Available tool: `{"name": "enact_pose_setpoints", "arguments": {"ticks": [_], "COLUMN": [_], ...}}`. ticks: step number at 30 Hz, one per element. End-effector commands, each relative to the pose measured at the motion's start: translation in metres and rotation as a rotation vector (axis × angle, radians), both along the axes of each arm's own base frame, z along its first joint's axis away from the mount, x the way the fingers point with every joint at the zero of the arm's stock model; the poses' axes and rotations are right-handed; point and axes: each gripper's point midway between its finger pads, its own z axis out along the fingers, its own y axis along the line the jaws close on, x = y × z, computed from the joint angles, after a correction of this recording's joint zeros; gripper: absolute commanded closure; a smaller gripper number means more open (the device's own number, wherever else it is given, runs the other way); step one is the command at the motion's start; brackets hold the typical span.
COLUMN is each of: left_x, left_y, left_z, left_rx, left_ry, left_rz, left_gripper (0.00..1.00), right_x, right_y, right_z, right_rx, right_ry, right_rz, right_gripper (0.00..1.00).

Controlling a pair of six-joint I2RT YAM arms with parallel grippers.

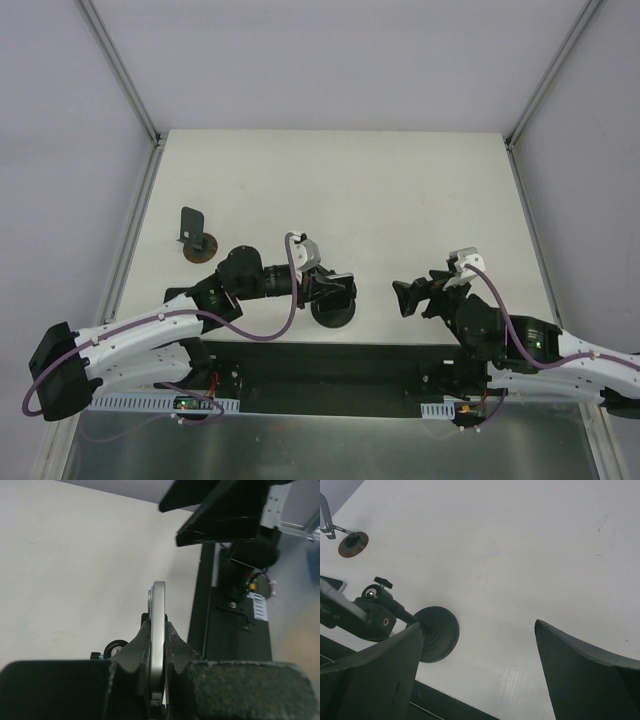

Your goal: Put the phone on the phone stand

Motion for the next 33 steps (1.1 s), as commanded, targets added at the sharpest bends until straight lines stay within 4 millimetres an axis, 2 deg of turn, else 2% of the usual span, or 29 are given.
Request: {"name": "enact_pose_setpoints", "arguments": {"ticks": [1,6,15,21,33], "left_x": [-0.056,-0.062,-0.047,-0.029,-0.020], "left_y": [-0.011,-0.029,-0.049,-0.060,-0.066], "left_z": [0.047,0.046,0.050,0.044,0.035], "left_rx": [-0.183,-0.153,-0.142,-0.125,-0.120], "left_ry": [-0.036,0.005,0.006,0.041,0.085], "left_rz": [-0.340,-0.465,-0.463,-0.363,-0.245], "left_gripper": [1.00,1.00,1.00,1.00,1.00], "right_x": [0.002,0.000,-0.001,0.000,0.002], "right_y": [0.001,0.004,-0.004,-0.004,-0.007], "right_z": [0.008,0.003,0.001,0.002,0.000], "right_rx": [-0.021,-0.007,0.018,0.009,0.011], "right_ry": [-0.009,0.008,0.006,0.002,0.000], "right_rz": [-0.004,0.007,-0.007,-0.008,-0.027], "right_gripper": [0.06,0.07,0.08,0.08,0.07]}}
